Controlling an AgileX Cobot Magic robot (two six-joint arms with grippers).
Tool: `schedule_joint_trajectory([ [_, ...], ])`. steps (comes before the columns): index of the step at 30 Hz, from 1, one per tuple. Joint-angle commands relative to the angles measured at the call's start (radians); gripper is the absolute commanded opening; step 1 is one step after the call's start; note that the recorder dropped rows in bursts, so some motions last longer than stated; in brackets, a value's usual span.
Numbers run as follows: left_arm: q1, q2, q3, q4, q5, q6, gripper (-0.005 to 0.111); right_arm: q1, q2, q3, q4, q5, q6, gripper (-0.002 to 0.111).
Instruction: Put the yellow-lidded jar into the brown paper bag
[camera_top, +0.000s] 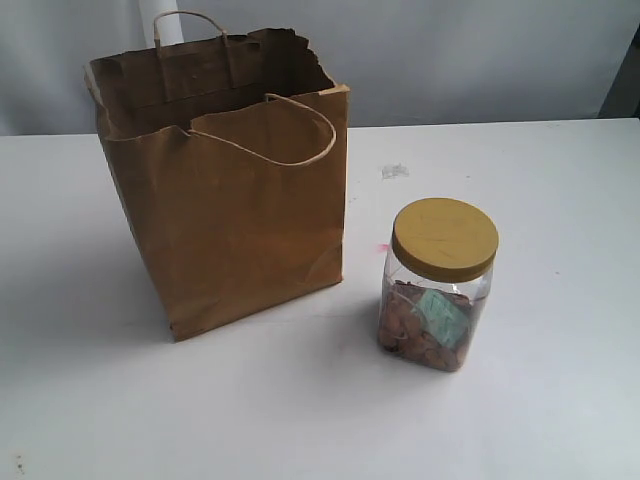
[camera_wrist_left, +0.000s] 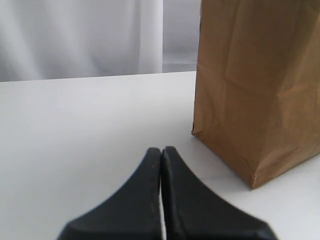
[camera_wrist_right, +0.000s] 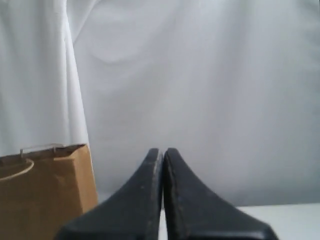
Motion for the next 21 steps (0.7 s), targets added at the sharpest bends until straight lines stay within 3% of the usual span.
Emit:
schedule_joint_trajectory([
  [1, -0.005, 0.003, -0.002, -0.004, -0.009, -0.004, 0.001, -0.007, 0.007, -0.140, 0.004, 0.278, 0.018, 0.000],
  [8, -0.005, 0.003, -0.002, -0.004, -0.009, -0.004, 0.001, -0.007, 0.349, -0.525, -0.008, 0.796, -0.058, 0.000],
  [21, -0.005, 0.003, -0.002, -0.004, -0.009, -0.004, 0.001, -0.003, 0.846, -0.838, 0.012, 1.031, -0.101, 0.000],
])
